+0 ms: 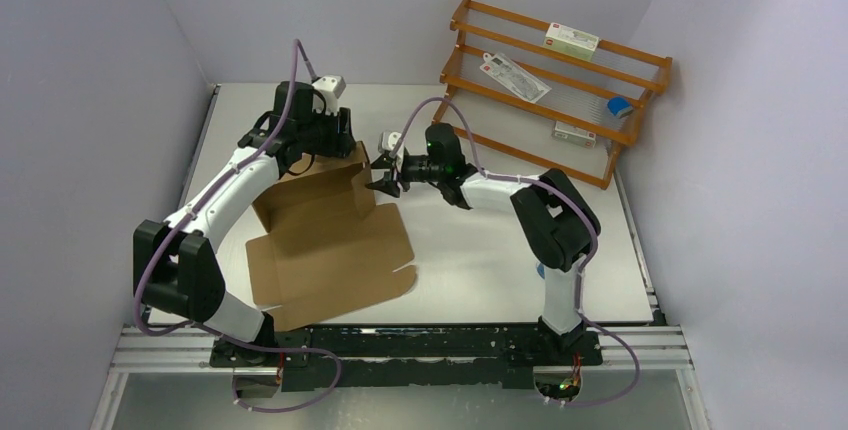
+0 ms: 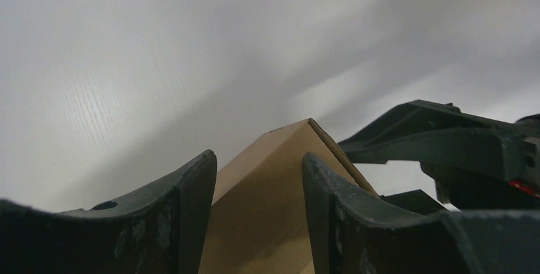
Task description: Fold the paper box
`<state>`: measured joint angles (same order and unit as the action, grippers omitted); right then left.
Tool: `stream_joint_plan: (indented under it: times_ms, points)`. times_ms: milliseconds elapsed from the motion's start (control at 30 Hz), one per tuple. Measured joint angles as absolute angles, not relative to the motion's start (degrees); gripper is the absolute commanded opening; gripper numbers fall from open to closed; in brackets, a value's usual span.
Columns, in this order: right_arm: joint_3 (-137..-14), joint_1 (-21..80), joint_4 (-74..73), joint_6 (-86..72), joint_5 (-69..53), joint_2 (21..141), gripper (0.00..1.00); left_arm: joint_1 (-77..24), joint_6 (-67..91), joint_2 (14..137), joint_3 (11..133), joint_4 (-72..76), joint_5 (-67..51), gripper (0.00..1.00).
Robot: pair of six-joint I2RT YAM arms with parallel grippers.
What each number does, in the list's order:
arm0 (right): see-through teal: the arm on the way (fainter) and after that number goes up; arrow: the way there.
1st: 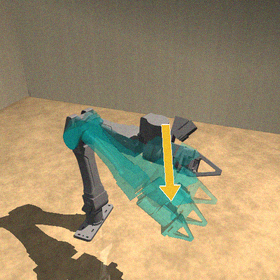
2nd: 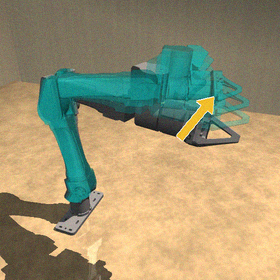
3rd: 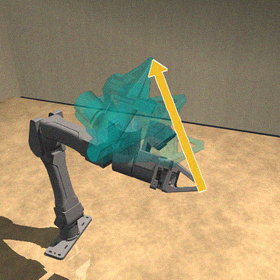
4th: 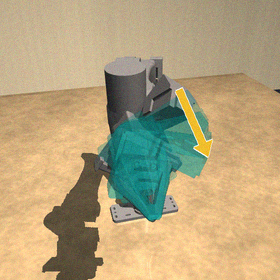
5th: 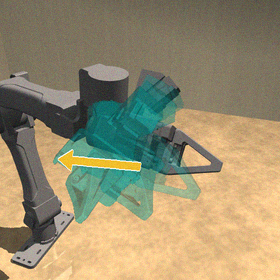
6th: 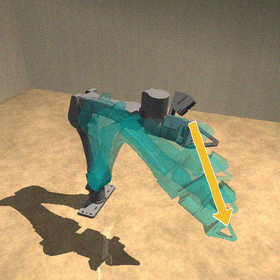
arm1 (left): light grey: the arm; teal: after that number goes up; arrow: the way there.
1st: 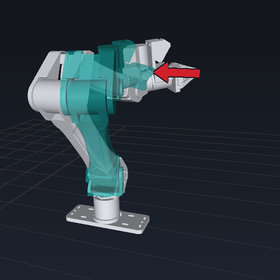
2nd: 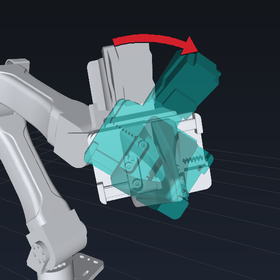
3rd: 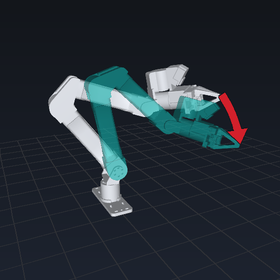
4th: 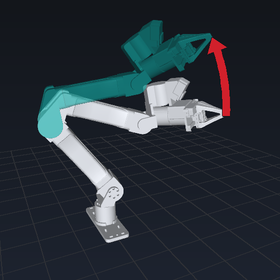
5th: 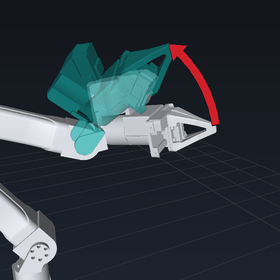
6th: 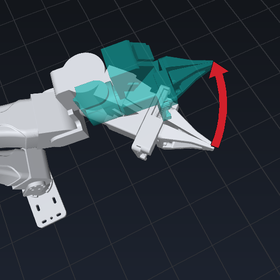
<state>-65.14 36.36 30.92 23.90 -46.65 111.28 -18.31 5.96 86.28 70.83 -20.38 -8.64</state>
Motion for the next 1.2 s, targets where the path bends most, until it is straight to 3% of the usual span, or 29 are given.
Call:
stream_joint_plan:
  times_ms: [333, 733, 1200]
  points:
    - [-65.10, 37.54, 37.60, 19.16, -40.56, 114.06, 0.50, -17.82, 5.96, 87.13, 70.83, -19.51, -12.21, 0.57]
    - [-60.84, 40.38, 49.41, 14.81, -27.94, 115.22, 0.16, -16.62, 6.02, 87.74, 70.85, -18.85, -16.73, 0.56]
    - [-54.94, 41.74, 46.63, 14.79, -16.53, 107.48, 0.09, -16.71, 8.19, 87.22, 70.37, -18.46, -28.01, 0.56]
